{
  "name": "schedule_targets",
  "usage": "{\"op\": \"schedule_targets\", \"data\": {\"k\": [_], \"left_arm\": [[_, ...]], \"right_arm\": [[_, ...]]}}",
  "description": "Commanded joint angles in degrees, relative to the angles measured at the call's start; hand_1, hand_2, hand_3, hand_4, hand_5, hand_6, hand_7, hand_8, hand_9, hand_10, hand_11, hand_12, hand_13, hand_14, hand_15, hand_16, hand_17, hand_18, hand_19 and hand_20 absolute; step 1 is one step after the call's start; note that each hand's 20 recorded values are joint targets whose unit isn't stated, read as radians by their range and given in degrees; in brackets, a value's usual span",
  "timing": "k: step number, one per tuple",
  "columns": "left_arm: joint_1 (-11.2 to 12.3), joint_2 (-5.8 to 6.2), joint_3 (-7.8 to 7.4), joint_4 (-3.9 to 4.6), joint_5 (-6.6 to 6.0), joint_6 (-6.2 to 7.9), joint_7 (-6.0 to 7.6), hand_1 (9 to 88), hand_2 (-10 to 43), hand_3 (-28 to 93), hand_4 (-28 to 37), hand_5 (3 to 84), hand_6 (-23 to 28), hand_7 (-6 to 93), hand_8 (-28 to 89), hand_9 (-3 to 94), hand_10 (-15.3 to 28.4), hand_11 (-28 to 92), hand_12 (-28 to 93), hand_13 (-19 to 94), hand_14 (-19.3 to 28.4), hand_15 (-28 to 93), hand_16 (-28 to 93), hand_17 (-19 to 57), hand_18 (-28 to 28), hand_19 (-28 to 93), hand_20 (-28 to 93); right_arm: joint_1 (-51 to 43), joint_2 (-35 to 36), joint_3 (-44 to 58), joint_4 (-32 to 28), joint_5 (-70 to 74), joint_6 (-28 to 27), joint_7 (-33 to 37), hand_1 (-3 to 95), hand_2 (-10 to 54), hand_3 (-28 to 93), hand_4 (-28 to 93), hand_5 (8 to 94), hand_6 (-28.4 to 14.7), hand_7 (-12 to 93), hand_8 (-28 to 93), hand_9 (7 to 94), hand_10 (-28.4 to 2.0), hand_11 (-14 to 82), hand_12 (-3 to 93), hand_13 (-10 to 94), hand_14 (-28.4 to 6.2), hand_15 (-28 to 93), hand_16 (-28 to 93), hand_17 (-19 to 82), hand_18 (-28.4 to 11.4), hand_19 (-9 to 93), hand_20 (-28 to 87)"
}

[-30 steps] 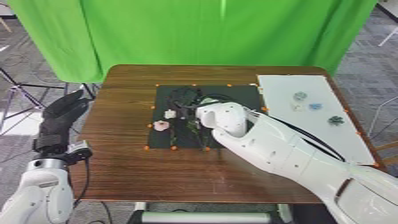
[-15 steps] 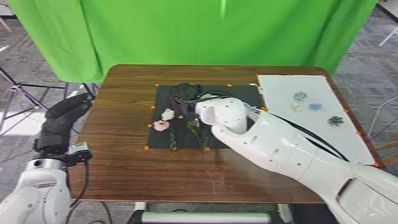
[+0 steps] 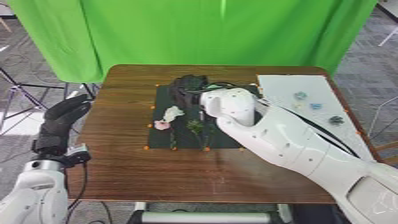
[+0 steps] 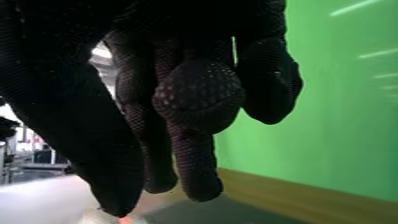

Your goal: Arrange flowers

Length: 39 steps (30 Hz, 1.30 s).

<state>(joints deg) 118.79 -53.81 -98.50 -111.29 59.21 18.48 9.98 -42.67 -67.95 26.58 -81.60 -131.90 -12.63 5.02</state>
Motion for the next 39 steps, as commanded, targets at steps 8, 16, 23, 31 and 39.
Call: {"op": "schedule_targets", "data": {"k": [8,16,23,31,39], "left_arm": [[1.7,-1.36,-0.65,-0.56,1.74,-0.27,-0.07,48.9,16.9,63,-13.3,40.4,2.6,21.6,-12,45.1,12.6,24,6,38,14.2,14,-4,9.8,8.2,8,14],[3.4,-1.80,-1.65,-1.20,1.31,-0.49,-0.07,47.9,15.9,64,-13.9,41.9,2.5,20.8,-11,46.2,12.9,24,6,38,14.5,14,-4,9.8,8.2,9,14],[3.5,-1.90,-1.48,-0.97,1.48,-1.33,0.23,46.8,15.4,64,-14.2,42.1,2.4,20.3,-11,46.5,13.2,24,6,39,14.8,15,-4,10.5,8.8,11,15],[4.2,-2.27,-1.20,-1.24,1.45,-1.21,0.38,45.1,14.3,65,-14.5,42.3,2.3,19.8,-11,46.8,13.4,24,6,39,15.1,15,-5,10.6,9.0,11,15],[5.0,-2.68,-1.18,-1.64,1.43,-1.09,0.63,44.1,13.7,65,-14.5,42.1,2.4,18.7,-11,45.7,13.3,23,6,39,15.5,16,-4,10.4,9.3,12,15]], "right_arm": [[-9.4,21.2,22.1,-17.0,7.2,5.6,13.8,38.5,-9.5,62,-15,61.2,0.7,23,-5,69.7,-12.4,13.8,21.8,86,-1.8,63,32,55,-15.0,93,53],[-29.0,28.1,40.6,-17.6,7.2,8.7,22.3,30.8,-9.5,62,-17,59.2,-1.0,21,-5,70.2,-14.5,14.4,22.5,86,-2.6,62,32,55,-16.4,93,54],[-39.0,29.5,48.1,-14.8,5.9,3.0,26.1,29.2,-9.5,62,-17,57.8,-0.8,20,-4,69.1,-14.7,14.1,22.6,86,-3.1,62,32,55,-16.8,93,54],[-41.6,28.1,49.8,-9.1,6.1,0.5,28.4,29.0,-9.5,62,-16,57.2,-0.5,20,-4,68.5,-14.7,14.4,22.9,86,-3.2,62,32,55,-17.2,93,54],[-42.8,27.1,49.8,-6.7,6.5,-1.1,29.5,29.3,-9.5,62,-16,57.4,-0.7,21,-4,70.3,-14.5,17.4,23.9,89,-2.2,62,31,57,-17.2,93,55]]}}
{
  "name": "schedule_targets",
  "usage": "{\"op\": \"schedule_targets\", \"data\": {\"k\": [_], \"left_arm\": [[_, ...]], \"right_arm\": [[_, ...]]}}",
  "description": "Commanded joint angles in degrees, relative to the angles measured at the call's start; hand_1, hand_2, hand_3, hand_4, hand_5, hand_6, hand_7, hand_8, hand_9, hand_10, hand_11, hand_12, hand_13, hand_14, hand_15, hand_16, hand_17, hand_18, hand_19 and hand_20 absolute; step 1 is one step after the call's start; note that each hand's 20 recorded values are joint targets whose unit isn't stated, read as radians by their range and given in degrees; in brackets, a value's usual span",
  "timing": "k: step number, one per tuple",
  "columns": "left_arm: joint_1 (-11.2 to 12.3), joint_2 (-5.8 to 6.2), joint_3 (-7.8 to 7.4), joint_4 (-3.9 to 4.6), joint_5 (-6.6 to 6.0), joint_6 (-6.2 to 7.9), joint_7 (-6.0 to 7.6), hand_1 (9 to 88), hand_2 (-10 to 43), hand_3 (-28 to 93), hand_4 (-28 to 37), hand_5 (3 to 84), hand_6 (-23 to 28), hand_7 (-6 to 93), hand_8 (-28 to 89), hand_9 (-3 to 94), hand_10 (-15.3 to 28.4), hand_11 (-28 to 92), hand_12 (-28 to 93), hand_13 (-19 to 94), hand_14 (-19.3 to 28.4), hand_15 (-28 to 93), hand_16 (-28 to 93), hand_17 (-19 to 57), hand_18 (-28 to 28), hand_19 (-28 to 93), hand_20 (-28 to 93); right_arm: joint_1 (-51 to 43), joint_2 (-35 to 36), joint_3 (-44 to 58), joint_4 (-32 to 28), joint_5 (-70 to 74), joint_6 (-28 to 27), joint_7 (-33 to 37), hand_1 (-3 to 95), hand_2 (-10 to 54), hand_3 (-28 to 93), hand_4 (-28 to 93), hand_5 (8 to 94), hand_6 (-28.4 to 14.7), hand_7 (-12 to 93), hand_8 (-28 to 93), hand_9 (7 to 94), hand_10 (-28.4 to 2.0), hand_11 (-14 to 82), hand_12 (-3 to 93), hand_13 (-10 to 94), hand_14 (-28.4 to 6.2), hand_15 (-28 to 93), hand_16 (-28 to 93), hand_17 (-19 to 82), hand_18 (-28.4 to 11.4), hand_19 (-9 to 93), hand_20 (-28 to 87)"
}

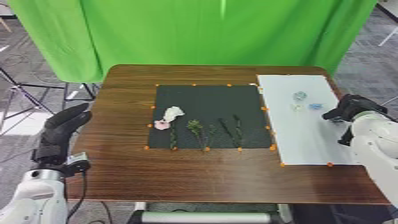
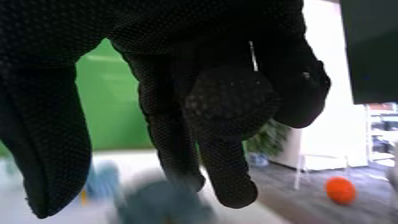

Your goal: Arrange flowers

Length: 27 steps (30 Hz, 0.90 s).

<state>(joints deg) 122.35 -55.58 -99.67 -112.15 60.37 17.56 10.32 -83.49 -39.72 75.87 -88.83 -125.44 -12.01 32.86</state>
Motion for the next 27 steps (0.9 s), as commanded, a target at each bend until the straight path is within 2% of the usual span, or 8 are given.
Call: {"op": "schedule_targets", "data": {"k": [1,6,7,9,12,16,22,27], "left_arm": [[1.5,-0.86,0.03,-0.79,0.32,0.00,0.30,44.0,13.5,65,-14.5,42.1,2.3,18.7,-11,45.6,13.3,23,6,39,15.5,16,-4,10.4,9.3,12,15],[2.0,-1.08,-0.33,-0.99,0.34,-0.04,-0.05,43.7,13.3,65,-14.6,42.1,2.2,18.7,-11,45.6,13.3,23,6,39,15.5,16,-5,10.4,9.3,12,15],[2.1,-1.19,-0.37,-1.03,0.27,-0.07,-0.08,43.7,13.2,65,-14.6,42.1,2.3,18.6,-11,45.6,13.3,23,6,39,15.6,16,-5,10.4,9.3,11,15],[2.2,-1.22,-0.42,-1.12,0.29,0.03,-0.09,43.6,13.2,65,-14.7,42.1,2.3,18.6,-11,45.6,13.3,23,6,39,15.5,16,-5,10.3,9.3,11,15],[2.1,-1.13,-0.51,-1.01,0.15,0.11,0.04,43.6,13.2,65,-14.8,42.2,2.3,18.5,-11,45.7,13.3,23,6,39,15.6,16,-5,10.2,9.2,11,15],[1.8,-0.92,-0.60,-0.94,0.16,-0.03,0.11,43.6,13.2,65,-14.9,42.1,2.3,18.5,-11,45.7,13.3,23,6,39,15.6,16,-4,10.2,9.3,11,15],[1.1,-0.53,-0.55,-0.78,0.18,-0.20,-0.08,43.4,13.2,65,-15.0,42.2,2.3,18.5,-11,45.7,13.3,23,7,39,15.6,16,-4,10.1,9.3,11,15],[0.6,-0.45,-0.16,-0.79,0.25,-0.39,-0.01,43.1,13.2,65,-15.0,42.4,2.4,18.5,-11,45.8,13.3,23,6,39,15.6,16,-4,9.8,9.2,11,15]], "right_arm": [[-2.5,-1.1,0.6,0.3,0.2,-1.2,1.7,29.6,-9.5,62,-16,57.5,-0.6,21,-4,70.4,-14.4,17.5,23.9,89,-2.2,62,32,57,-17.2,93,55],[-2.9,-1.5,-0.8,-0.5,0.5,0.8,2.9,39.3,-9.5,64,-17,59.8,-0.6,26,-4,73.6,-13.0,24.8,26.7,90,-1.3,62,32,57,-16.8,93,55],[-3.0,-1.5,-0.7,-0.9,0.7,0.4,3.0,42.4,-9.5,63,-18,59.9,-0.6,26,5,73.9,-12.7,26.1,27.2,90,-1.1,63,32,58,-16.7,93,56],[-3.1,-1.5,-1.3,-1.2,1.0,2.1,2.5,49.1,-9.5,60,-18,60.1,-0.3,28,17,75.8,-11.2,24.3,36.4,90,-0.7,63,32,58,-16.5,93,56],[-2.7,-1.3,-2.8,-1.3,0.7,5.9,2.0,58.3,-9.5,56,-17,62.8,0.3,32,23,81.9,-8.5,18.2,51.8,91,0.0,65,32,59,-16.2,93,57],[-2.0,-0.9,-4.0,-2.6,0.0,9.8,1.9,63.4,-9.5,56,-18,68.7,-0.3,36,22,86.9,-7.9,18.5,53.0,92,0.6,65,32,60,-15.6,93,58],[2.6,0.6,-7.0,-8.0,-0.7,14.2,1.2,64.7,-9.5,56,-19,70.8,-1.1,36,20,88.6,-8.2,17.8,51.7,93,1.1,64,33,61,-15.3,93,58],[10.0,0.4,-13.5,-11.3,0.2,14.3,-0.4,65.0,-9.5,56,-19,71.4,-1.2,35,20,89.1,-8.2,17.2,51.7,93,1.2,64,33,61,-15.1,93,58]]}}
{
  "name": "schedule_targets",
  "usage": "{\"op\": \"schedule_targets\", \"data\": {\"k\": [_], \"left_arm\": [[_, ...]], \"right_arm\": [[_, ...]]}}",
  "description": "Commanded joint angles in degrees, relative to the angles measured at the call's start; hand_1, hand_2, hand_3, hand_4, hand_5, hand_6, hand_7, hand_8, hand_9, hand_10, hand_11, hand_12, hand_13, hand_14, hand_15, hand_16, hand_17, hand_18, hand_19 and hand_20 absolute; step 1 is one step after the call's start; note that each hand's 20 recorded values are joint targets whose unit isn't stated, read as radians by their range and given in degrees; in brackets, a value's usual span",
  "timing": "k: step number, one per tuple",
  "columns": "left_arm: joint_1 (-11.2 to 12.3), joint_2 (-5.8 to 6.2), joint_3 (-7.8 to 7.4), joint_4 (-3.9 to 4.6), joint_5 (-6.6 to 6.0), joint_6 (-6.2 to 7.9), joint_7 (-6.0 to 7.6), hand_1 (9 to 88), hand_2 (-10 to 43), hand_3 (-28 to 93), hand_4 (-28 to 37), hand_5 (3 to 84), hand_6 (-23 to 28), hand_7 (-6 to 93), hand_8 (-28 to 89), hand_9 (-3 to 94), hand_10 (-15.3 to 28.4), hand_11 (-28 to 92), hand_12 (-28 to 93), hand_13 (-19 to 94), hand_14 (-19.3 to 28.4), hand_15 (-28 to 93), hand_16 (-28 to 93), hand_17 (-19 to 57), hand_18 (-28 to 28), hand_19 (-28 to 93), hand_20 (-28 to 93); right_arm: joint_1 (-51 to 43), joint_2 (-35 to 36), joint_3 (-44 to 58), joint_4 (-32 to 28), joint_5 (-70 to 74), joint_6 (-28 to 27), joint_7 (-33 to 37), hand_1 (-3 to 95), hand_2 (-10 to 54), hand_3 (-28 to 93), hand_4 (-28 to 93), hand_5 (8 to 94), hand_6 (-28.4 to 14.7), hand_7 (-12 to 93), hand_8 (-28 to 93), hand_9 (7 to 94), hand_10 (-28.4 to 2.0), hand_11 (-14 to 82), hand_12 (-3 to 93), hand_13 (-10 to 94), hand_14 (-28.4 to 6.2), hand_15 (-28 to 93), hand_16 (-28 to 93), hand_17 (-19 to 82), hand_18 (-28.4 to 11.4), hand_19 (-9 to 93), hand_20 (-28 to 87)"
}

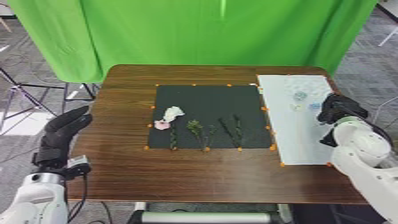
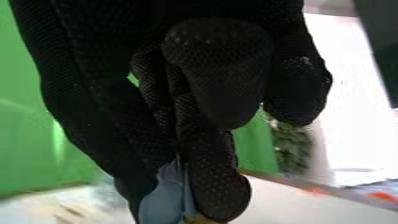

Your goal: Arrange flowers

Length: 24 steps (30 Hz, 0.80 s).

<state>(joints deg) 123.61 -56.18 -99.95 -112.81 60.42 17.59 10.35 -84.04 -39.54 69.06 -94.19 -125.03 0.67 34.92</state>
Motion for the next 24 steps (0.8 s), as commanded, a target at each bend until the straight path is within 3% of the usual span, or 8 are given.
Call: {"op": "schedule_targets", "data": {"k": [1,5,8,9,11,13,15,24], "left_arm": [[-0.6,0.15,0.14,-0.12,0.21,-0.44,0.00,43.1,13.2,65,-15.0,42.4,2.4,18.5,-11,45.7,13.3,23,7,39,15.6,16,-5,9.8,9.3,11,15],[0.3,0.16,-0.36,-0.52,0.00,0.13,-0.16,42.8,13.2,65,-14.9,42.4,2.4,18.6,-10,45.8,13.3,23,7,39,15.6,16,-5,9.7,9.3,11,14],[0.2,-0.17,0.67,-0.04,-0.74,0.51,-0.23,43.2,14.9,65,-15.8,42.8,2.3,18.7,-11,46.0,13.4,23,6,39,15.5,15,-4,9.7,9.3,11,14],[0.1,-0.56,0.42,-0.13,-0.26,-0.12,-0.26,43.3,15.2,65,-16.1,43.0,2.3,18.7,-11,46.1,13.5,23,7,39,15.6,15,-4,9.7,9.3,11,14],[-0.3,0.80,0.62,0.05,-0.03,-0.25,-0.16,43.3,15.7,65,-16.7,43.1,2.2,18.8,-11,46.3,13.6,23,7,39,15.6,15,-4,9.7,9.3,11,14],[-0.3,0.84,0.64,0.11,-0.74,0.31,0.15,42.7,16.4,65,-17.2,43.2,2.2,18.7,-11,46.3,13.6,23,7,39,15.6,15,-4,9.7,9.3,11,14],[0.4,0.34,-0.37,-0.36,-0.42,0.07,-0.17,42.5,16.6,65,-17.5,43.3,2.1,18.9,-11,46.4,13.5,23,7,39,15.6,16,-4,9.7,9.2,11,14],[-0.5,0.47,0.78,0.14,-0.55,-0.19,0.10,41.8,16.8,65,-17.8,43.5,2.0,18.8,-11,46.5,13.7,23,7,39,15.6,16,-4,9.7,9.2,11,14]], "right_arm": [[11.8,-0.2,-8.1,-6.3,0.0,2.0,-2.9,65.0,-9.5,56,-19,71.4,-1.1,35,20,89.2,-8.3,17.0,51.6,93,1.3,64,33,61,-15.1,93,58],[18.0,-2.2,-14.3,-6.9,4.5,1.6,-5.2,65.0,-9.5,56,-19,71.8,-1.1,35,21,89.6,-8.3,16.5,51.4,93,1.3,64,34,61,-15.1,93,58],[20.9,-4.8,-17.4,-6.0,8.5,-0.1,-5.9,65.0,-9.5,55,-18,71.9,-1.1,35,21,89.8,-8.2,16.2,51.4,93,1.2,64,34,61,-15.0,93,58],[21.1,-6.4,-17.2,-5.8,9.7,-1.1,-6.4,65.0,-9.5,55,-18,72.0,-1.2,34,21,89.8,-8.2,16.1,51.4,93,1.3,64,34,61,-15.0,93,58],[22.8,-8.2,-19.3,-5.1,12.8,-1.4,-7.1,65.2,-9.5,55,-18,72.1,-1.3,34,21,89.9,-8.3,15.9,51.4,93,1.2,64,34,61,-15.0,93,58],[24.8,-10.1,-22.5,-4.0,13.7,-1.9,-8.0,65.2,-9.5,55,-18,72.3,-1.5,34,21,89.9,-8.4,15.5,51.2,93,1.2,64,34,61,-15.0,93,58],[26.0,-12.5,-24.9,-3.4,14.0,-3.1,-9.1,65.2,-9.5,55,-18,72.3,-1.4,34,22,90.1,-8.4,15.2,50.9,93,1.2,64,34,61,-15.0,93,58],[27.6,-18.5,-30.6,-2.1,17.2,-6.0,-11.5,65.3,-9.5,55,-18,72.4,-1.5,33,22,90.2,-8.3,14.8,50.4,93,1.1,63,34,62,-14.9,93,59]]}}
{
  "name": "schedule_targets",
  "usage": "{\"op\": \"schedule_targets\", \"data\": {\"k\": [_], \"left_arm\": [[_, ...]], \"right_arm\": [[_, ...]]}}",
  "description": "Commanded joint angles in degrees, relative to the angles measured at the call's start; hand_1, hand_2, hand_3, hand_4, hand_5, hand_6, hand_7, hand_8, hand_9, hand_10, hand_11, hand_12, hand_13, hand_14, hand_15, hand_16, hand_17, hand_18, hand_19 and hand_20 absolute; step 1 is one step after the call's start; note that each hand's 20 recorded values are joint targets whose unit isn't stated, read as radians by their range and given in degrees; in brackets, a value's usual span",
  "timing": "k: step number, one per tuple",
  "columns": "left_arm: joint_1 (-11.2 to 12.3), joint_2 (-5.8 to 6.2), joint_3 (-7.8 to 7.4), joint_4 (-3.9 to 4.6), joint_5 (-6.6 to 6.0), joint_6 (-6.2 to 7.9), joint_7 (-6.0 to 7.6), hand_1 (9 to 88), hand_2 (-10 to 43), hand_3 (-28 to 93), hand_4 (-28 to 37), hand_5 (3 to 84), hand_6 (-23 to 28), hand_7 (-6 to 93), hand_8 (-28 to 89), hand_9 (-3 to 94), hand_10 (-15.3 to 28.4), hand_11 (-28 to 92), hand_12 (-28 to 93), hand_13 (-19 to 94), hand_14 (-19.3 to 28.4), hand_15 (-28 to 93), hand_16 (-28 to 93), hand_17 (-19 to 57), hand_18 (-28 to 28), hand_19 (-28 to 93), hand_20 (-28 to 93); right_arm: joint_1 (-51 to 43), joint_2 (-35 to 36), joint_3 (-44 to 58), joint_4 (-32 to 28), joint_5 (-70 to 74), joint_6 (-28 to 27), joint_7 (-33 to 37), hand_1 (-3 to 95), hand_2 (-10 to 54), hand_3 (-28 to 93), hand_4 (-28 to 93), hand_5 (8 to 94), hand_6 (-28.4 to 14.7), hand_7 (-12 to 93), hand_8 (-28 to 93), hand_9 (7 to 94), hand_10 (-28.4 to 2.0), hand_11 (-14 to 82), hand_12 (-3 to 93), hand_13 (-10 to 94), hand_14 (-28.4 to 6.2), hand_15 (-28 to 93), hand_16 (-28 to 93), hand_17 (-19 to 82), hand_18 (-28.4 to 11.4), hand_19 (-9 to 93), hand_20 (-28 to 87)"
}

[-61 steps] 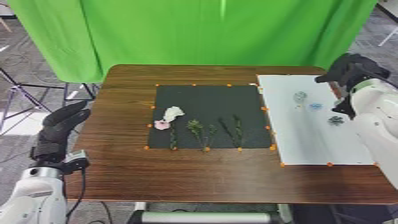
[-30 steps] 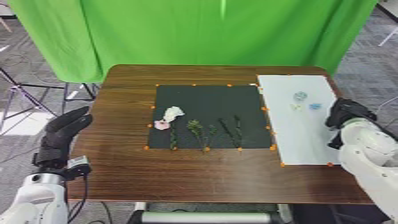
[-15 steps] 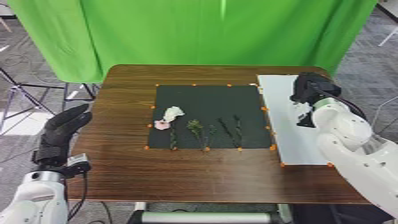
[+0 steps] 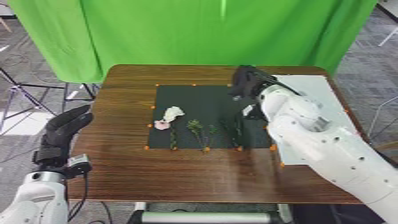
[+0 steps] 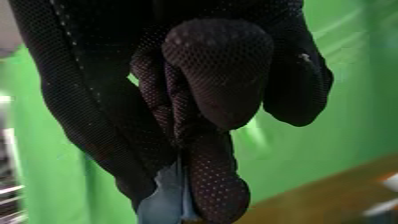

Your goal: Arrange flowers

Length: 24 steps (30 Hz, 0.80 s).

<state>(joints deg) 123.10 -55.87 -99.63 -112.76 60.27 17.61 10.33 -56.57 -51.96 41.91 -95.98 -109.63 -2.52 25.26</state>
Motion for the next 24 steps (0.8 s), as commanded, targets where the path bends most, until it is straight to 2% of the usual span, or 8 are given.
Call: {"op": "schedule_targets", "data": {"k": [1,5,8,11,19,24], "left_arm": [[-0.3,0.10,0.54,0.28,-0.38,-0.19,-0.04,41.7,16.9,65,-17.9,43.6,2.0,18.7,-11,46.6,13.7,23,7,39,15.6,16,-4,9.7,9.2,11,14],[-0.8,0.30,0.76,0.59,-0.25,-0.59,-0.29,42.1,18.1,65,-18.4,44.0,1.6,18.7,-11,46.7,13.7,23,7,39,15.7,16,-4,9.5,9.4,11,14],[-0.7,0.37,0.75,0.48,-0.51,-0.32,-0.05,42.2,18.7,65,-18.6,44.4,1.2,18.7,-11,46.9,13.7,23,7,39,15.6,15,-4,9.4,9.5,10,14],[-0.6,0.41,0.85,0.43,-0.49,-0.28,-0.11,42.1,18.8,65,-18.6,44.4,1.2,18.8,-11,47.0,13.7,23,7,39,15.6,15,-4,9.4,9.5,10,14],[-1.8,0.70,1.60,0.93,-0.48,-0.88,-0.32,41.3,19.3,65,-18.5,44.6,1.2,18.6,-11,47.2,13.7,23,7,39,15.7,15,-4,9.1,9.6,10,14],[-1.9,0.65,1.53,0.99,-0.55,-1.10,-0.40,40.6,19.1,65,-18.2,44.7,1.3,18.5,-11,47.2,13.7,23,7,39,15.7,16,-4,8.9,9.6,10,14]], "right_arm": [[0.6,-6.8,-4.1,0.1,2.5,-2.7,-1.7,65.3,-9.5,55,-18,72.5,-1.5,33,22,90.3,-8.3,14.7,50.3,93,1.1,63,34,62,-14.9,93,59],[1.7,-8.3,-5.6,1.0,4.6,-2.8,-1.5,65.2,-9.5,55,-18,72.5,-1.5,33,22,90.5,-8.2,14.3,49.8,93,1.3,64,34,62,-14.9,93,59],[1.8,-9.3,-6.4,1.5,4.4,-2.6,-1.3,65.2,-9.5,55,-18,72.5,-1.5,33,22,90.6,-8.2,14.2,49.7,94,1.3,64,34,62,-14.8,93,59],[2.1,-10.1,-7.1,1.9,5.5,-2.2,-1.1,65.2,-9.5,55,-18,72.6,-1.5,32,22,90.8,-8.1,13.8,49.2,94,1.3,64,34,63,-14.7,93,59],[2.2,-12.2,-8.2,3.3,5.7,-2.1,-1.1,65.2,-9.5,55,-18,72.5,-1.5,32,22,91.2,-8.1,13.1,48.0,94,1.4,64,34,63,-14.5,93,60],[1.8,-12.9,-8.2,5.1,5.5,-1.9,-0.9,65.2,-9.5,55,-18,72.3,-1.5,32,22,91.3,-8.1,12.0,47.3,94,1.4,64,34,63,-14.5,93,60]]}}
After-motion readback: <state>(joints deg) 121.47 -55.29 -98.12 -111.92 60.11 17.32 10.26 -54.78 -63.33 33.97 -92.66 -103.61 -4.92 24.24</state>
